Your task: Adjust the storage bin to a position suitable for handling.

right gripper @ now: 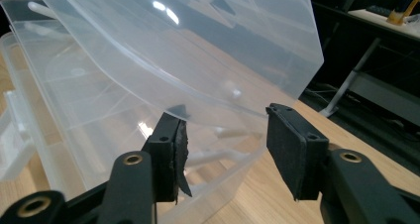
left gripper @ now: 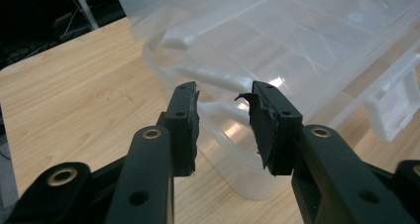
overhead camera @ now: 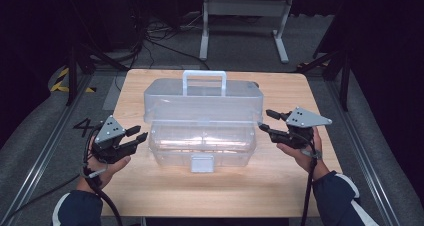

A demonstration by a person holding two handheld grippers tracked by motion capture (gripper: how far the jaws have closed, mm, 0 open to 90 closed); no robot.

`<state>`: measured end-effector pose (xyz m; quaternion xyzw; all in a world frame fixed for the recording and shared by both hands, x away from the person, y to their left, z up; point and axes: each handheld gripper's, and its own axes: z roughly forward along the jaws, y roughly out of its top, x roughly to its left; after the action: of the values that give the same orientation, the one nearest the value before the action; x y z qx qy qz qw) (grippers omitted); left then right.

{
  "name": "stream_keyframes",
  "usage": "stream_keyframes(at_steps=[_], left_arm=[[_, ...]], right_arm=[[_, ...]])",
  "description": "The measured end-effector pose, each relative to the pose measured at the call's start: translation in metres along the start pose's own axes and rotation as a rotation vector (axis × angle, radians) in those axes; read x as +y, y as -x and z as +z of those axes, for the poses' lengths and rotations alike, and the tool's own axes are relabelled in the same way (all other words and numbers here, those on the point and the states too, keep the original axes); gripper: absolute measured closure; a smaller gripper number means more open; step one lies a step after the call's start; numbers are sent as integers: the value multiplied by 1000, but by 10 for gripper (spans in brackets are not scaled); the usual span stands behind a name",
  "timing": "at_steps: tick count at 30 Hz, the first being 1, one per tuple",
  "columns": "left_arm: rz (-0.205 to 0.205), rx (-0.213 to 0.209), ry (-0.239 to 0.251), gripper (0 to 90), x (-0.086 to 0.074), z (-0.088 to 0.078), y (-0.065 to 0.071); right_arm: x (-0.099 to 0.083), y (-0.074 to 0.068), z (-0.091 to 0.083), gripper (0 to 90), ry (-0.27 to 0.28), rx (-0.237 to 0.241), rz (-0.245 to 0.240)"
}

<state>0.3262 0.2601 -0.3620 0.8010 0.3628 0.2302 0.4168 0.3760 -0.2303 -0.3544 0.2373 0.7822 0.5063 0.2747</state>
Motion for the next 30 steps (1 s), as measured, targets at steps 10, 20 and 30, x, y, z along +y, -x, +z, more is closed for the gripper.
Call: stream_keyframes(at_steps=[10,20,30], left_arm=[[-39,35,-81,495,-43,-8,0],[-61,61,-165,345,-81,-1,-2],[-91,41,-217,302,-107,9,-4]], right_arm=[[4,4,5,552,80,-37,11],[9,2,10,660,128,-51,12],[14,5,15,667,164,-92,20]])
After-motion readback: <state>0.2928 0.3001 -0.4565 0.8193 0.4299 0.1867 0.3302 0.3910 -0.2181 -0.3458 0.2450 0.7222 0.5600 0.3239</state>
